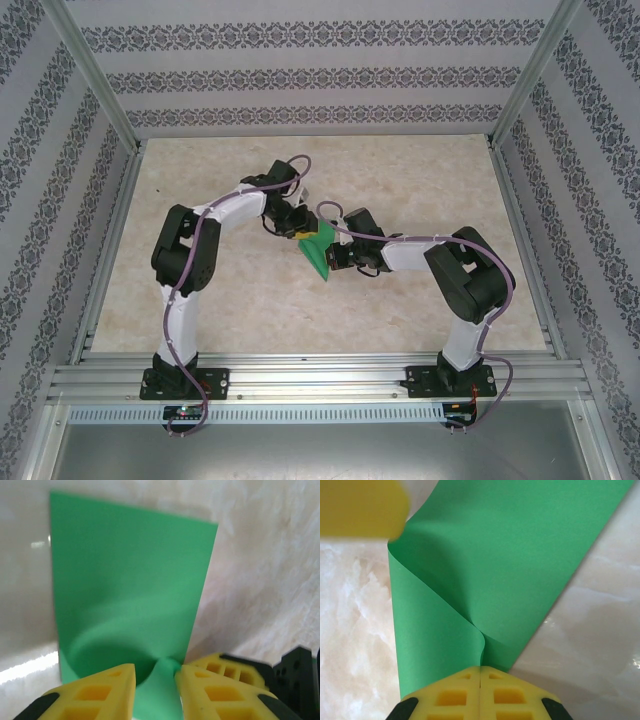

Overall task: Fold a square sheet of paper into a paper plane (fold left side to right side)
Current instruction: Third fold the triangle at the center of the table.

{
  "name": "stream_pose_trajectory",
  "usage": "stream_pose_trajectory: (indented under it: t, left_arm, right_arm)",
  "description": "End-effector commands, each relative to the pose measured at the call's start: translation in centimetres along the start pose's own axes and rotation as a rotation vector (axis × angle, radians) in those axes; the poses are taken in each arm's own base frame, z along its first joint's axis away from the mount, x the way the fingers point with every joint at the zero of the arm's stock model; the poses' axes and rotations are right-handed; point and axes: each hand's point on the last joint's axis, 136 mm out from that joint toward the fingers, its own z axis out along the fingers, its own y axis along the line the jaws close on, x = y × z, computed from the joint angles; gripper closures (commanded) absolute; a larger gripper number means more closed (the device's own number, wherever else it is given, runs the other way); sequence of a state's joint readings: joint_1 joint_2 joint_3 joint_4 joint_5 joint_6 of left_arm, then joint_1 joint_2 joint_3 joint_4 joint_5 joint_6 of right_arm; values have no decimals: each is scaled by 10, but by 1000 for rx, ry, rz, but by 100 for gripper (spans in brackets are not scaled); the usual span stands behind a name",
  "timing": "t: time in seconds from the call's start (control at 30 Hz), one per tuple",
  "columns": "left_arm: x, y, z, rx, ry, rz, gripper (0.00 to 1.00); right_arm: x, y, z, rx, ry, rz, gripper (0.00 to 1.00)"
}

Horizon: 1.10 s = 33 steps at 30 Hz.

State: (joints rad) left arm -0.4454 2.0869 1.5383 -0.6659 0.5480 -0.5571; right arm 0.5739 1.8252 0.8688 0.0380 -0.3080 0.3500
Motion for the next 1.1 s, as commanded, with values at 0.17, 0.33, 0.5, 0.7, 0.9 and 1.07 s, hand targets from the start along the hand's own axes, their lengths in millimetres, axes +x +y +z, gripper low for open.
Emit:
stream_pose_trajectory:
  t: [0.17, 0.33, 0.5, 0.7, 0.9, 1.07]
  left_arm:
    - [14, -27, -11, 142, -30, 18, 74]
    - [23, -27, 2, 135, -12, 14, 74]
    - [29, -17, 15, 106, 4, -4, 74]
    - [35, 2, 25, 49, 20, -19, 74]
    - [41, 15, 32, 18, 32, -31, 74]
    - [42, 20, 36, 5, 38, -37, 74]
  right_arm:
    - [33, -17, 13, 53, 105, 27, 100]
    - [32, -17, 13, 53, 103, 27, 100]
    - [33, -18, 13, 55, 107, 28, 100]
    - [32, -18, 13, 57, 107, 27, 100]
    - [33, -18, 13, 58, 109, 26, 100]
    - [35, -20, 15, 62, 118, 29, 100]
